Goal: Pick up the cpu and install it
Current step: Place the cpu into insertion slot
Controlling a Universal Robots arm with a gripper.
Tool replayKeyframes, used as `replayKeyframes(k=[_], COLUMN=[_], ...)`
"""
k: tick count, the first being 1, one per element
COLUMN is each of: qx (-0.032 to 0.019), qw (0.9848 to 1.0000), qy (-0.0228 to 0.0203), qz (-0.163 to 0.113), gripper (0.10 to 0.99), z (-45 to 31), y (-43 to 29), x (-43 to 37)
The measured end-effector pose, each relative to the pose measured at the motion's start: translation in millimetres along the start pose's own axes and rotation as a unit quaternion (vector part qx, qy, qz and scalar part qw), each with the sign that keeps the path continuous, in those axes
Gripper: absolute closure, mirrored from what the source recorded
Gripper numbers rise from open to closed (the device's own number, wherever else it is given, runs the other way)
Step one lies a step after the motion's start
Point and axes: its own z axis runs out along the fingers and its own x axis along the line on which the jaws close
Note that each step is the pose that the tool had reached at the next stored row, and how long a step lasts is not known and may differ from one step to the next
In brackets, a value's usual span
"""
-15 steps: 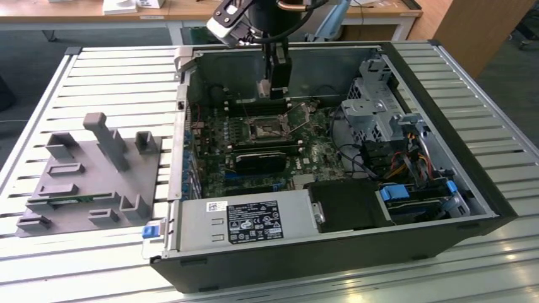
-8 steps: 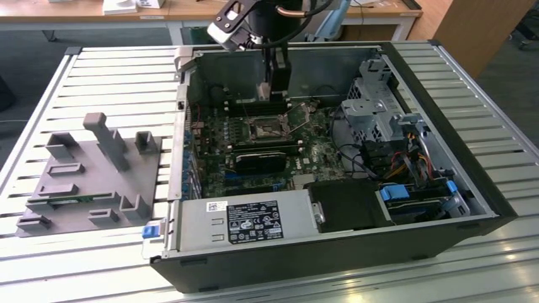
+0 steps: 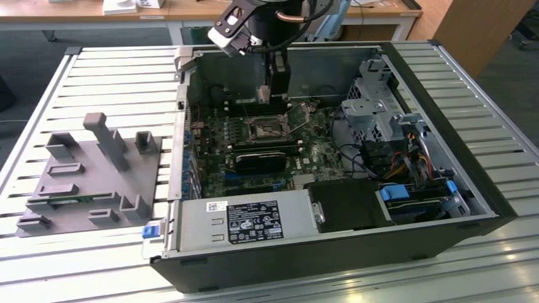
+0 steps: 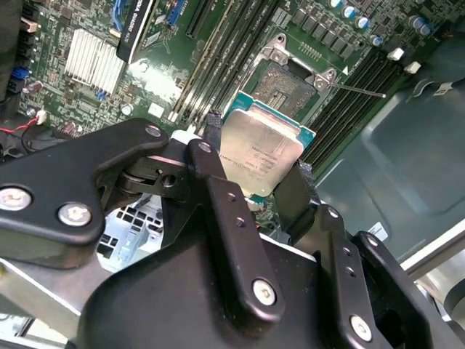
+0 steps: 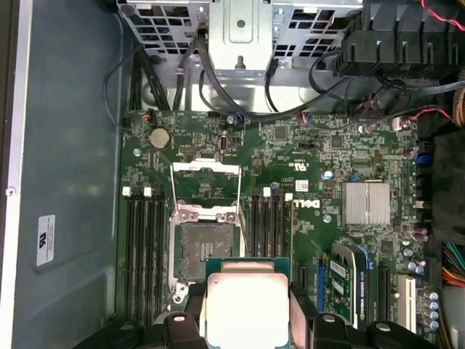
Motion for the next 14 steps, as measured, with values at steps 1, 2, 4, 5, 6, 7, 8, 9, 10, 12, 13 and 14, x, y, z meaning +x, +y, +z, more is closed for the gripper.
replayKeyframes(k=[1, 2, 4, 5, 6, 7, 8, 9, 10, 12, 13, 14], qx=[0.0001, 0.0001, 0.0000, 0.0000, 0.0000, 0.0000, 0.0000, 0.0000, 0.0000, 0.0000, 0.0000, 0.0000], qw=[1.0000, 1.0000, 1.0000, 1.0000, 1.0000, 1.0000, 1.0000, 1.0000, 1.0000, 1.0000, 1.0000, 1.0000], qy=[-0.0004, -0.0009, -0.0010, -0.0013, -0.0015, -0.0017, -0.0018, -0.0017, -0.0018, -0.0021, -0.0023, -0.0024], qz=[0.000, 0.000, 0.001, 0.001, 0.001, 0.000, 0.000, 0.000, 0.000, 0.000, 0.000, 0.000], gripper=[0.545, 0.545, 0.545, 0.545, 0.545, 0.545, 0.545, 0.545, 0.545, 0.545, 0.545, 0.545], z=[0.5, 1.6, 5.1, 6.9, 8.8, 10.6, 12.5, 14.2, 15.5, 17.7, 18.6, 19.4], y=[-0.1, -0.1, -0.3, -0.3, -0.2, -0.2, -0.2, -0.2, -0.1, 0.0, 0.0, 0.0], x=[0.3, 0.9, 2.4, 3.6, 4.9, 6.1, 7.0, 7.5, 7.9, 8.5, 8.9, 9.0])
